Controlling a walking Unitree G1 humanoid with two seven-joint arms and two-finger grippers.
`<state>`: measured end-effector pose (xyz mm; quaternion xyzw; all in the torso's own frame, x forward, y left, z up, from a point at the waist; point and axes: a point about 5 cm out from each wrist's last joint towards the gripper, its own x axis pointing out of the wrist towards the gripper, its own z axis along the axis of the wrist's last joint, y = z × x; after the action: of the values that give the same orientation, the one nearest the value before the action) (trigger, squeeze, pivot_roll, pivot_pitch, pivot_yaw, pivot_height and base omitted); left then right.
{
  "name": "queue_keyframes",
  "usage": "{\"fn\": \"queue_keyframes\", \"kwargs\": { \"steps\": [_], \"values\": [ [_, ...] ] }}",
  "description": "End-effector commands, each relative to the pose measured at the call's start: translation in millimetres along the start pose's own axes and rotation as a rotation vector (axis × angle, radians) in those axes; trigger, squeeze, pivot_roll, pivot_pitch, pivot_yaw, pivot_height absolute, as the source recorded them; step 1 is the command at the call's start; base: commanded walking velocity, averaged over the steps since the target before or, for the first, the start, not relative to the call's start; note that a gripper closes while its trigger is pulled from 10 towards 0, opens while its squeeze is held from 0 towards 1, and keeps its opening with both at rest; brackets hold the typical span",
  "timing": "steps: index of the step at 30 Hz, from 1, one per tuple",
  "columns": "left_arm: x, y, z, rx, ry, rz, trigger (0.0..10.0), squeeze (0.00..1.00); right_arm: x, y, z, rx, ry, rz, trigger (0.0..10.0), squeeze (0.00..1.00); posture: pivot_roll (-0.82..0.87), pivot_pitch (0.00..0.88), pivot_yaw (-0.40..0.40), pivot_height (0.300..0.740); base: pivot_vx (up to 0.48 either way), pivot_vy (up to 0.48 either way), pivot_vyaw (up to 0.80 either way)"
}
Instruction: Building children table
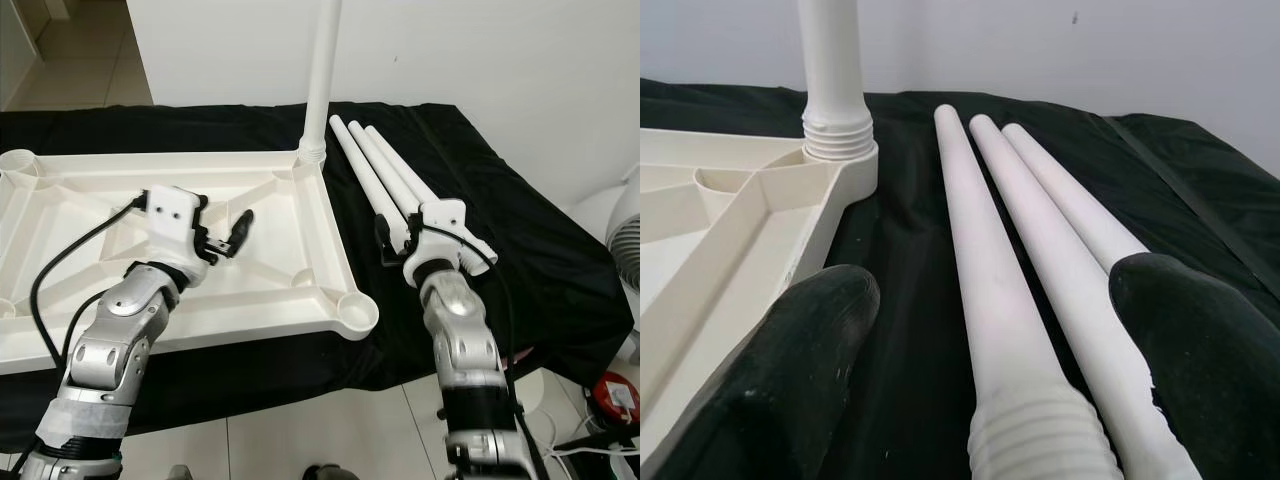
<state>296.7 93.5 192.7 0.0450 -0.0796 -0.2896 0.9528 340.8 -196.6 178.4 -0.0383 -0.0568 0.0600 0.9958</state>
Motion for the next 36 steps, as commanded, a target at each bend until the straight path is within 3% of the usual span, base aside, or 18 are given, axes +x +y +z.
{"fn": "queue_keyframes", "kwargs": {
  "steps": [1,11,18,28,36],
  "values": [
    [-0.8,-7.5,0,0.018,-0.006,-0.056,10.0,0.00,2.7,-5.6,-7,-0.015,0.019,0.012,10.0,0.00,0.00,0.107,-0.042,0.740,0.000,0.000,0.00],
    [-5.6,-13.9,0,0.040,0.002,-0.088,10.0,0.00,19.3,-7.6,-9,-0.042,0.039,0.058,10.0,0.00,0.03,0.145,-0.034,0.740,0.000,0.000,0.00],
    [-9.1,-12.4,3,0.063,0.000,-0.102,10.0,0.00,28.6,-11.8,-16,0.042,0.082,0.082,10.0,0.00,0.05,0.157,-0.026,0.740,0.000,0.000,0.00],
    [-11.2,-9.5,5,0.098,0.002,-0.073,10.0,0.00,27.4,-5.4,-36,0.192,0.151,0.149,10.0,0.00,0.08,0.149,-0.031,0.740,0.000,0.000,0.00],
    [-12.7,-8.9,5,0.099,0.003,-0.063,10.0,0.00,29.7,-4.2,-39,0.198,0.169,0.170,10.0,0.00,0.08,0.142,-0.033,0.740,0.000,0.000,0.00]
  ]
}}
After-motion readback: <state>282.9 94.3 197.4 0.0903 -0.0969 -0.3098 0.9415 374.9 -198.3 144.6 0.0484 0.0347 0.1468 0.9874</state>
